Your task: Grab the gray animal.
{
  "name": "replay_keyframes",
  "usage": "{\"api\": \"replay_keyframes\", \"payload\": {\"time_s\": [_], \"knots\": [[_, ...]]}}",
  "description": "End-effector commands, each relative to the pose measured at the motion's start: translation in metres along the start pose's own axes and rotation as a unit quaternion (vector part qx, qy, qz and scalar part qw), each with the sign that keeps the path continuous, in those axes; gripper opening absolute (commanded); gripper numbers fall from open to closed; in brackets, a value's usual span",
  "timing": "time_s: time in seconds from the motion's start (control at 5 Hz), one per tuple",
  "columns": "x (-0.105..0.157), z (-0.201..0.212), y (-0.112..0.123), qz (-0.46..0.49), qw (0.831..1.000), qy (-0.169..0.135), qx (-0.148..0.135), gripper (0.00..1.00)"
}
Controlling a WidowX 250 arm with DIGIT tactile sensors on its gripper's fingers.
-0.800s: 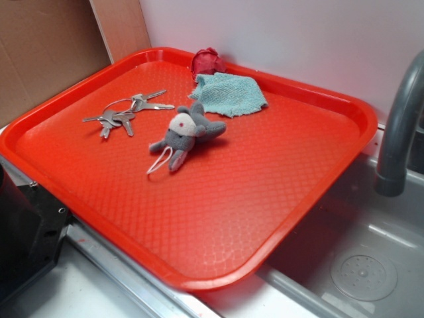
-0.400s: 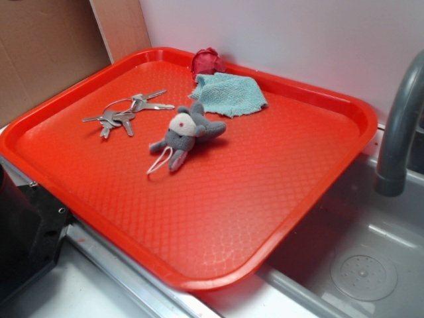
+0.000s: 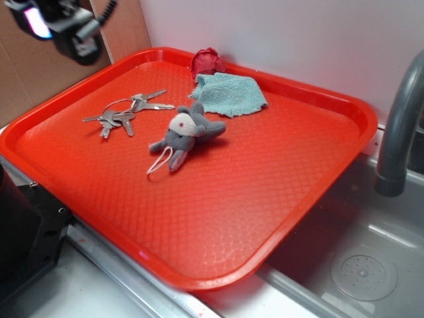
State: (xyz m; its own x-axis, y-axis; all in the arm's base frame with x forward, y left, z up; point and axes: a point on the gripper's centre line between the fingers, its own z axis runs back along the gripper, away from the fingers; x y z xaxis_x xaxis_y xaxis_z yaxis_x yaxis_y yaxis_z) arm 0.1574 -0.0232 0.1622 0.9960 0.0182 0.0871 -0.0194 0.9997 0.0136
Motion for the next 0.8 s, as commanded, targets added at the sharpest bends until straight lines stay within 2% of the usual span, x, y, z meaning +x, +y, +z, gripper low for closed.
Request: {"api": "replay_keyframes", "payload": {"time_s": [0.0,0.2,0.4,0.6], "knots": [[0.046,-0.065,-0.018,-0.022,0.999,-0.016,-0.031,1.00],[0.058,-0.097,-0.028,-0.043,0.998,-0.020,-0.033,1.00],[0.066,-0.120,-0.029,-0.043,0.999,-0.007,-0.025,1.00],[0.065,-0.134,-0.028,-0.048,0.999,0.009,-0.002,0.87]]}}
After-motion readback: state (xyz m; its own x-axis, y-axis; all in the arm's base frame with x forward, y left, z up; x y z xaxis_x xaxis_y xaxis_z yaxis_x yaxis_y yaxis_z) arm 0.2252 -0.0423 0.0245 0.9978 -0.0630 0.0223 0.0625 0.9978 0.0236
